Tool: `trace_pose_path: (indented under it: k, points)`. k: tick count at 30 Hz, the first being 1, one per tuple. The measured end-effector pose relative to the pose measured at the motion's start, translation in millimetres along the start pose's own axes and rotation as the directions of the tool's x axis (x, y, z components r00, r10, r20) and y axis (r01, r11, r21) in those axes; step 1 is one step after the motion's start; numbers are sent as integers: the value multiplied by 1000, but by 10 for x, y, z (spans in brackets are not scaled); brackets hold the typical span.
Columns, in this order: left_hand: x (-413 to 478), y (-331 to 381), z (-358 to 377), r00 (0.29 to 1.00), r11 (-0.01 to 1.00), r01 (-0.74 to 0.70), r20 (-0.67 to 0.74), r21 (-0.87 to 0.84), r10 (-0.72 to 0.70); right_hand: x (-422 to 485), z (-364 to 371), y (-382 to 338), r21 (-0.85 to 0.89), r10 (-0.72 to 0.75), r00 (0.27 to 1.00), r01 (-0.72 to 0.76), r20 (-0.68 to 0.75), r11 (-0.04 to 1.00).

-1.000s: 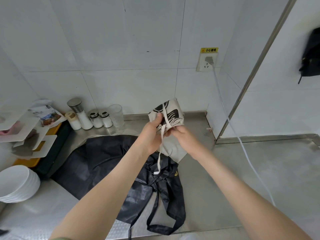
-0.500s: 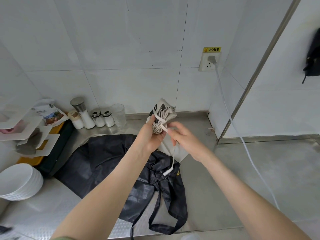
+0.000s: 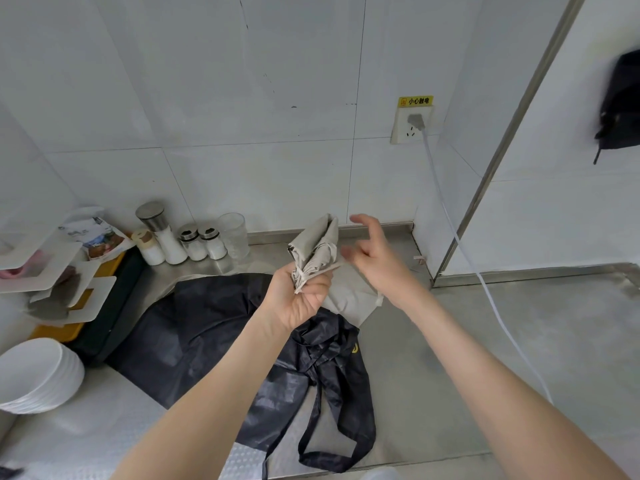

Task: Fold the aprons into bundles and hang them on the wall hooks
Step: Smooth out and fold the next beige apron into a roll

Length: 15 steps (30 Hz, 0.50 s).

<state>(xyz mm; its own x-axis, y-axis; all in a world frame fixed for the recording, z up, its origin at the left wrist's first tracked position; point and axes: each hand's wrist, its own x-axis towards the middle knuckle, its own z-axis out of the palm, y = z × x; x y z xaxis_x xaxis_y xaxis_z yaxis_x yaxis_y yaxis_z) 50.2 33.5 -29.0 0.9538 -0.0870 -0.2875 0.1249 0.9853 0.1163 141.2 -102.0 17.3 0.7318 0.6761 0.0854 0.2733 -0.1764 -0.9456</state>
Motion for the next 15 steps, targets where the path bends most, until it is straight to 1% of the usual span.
trace_pose_path:
  k: [1,2,3,5,6,8,9,11,13,15]
  points:
    - [-16,-6,14,999,999,36,4,20,-36,3,1,-6,22,-21,1000,20,17,1000]
    - [-8,-3,19,999,998,37,-6,59,-37,3,-6,-25,44,-28,999,26,46,999]
    - [2,-15,52,1000,995,-9,-25,100,12,-1,-11,-39,64,-27,997,22,74,998]
    - [35,-34,93,982,972,-156,-78,177,171,-4,-8,-61,94,23,995,-32,92,995]
    - [65,-25,95,967,961,-214,-105,174,234,-13,1,-62,106,76,993,-85,89,991]
    - [114,-4,120,914,932,-330,-196,152,355,-30,15,-8,118,201,974,-213,101,970]
    - [129,31,116,900,922,-361,-206,138,383,-34,13,25,128,242,962,-258,128,958]
    - [129,52,127,887,903,-378,-201,202,416,-49,3,54,182,250,945,-289,211,940]
    - [97,42,132,887,887,-355,-194,297,419,-75,-8,21,222,236,924,-308,300,925]
    - [90,26,123,896,874,-324,-179,361,406,-90,5,-24,206,235,906,-320,353,925]
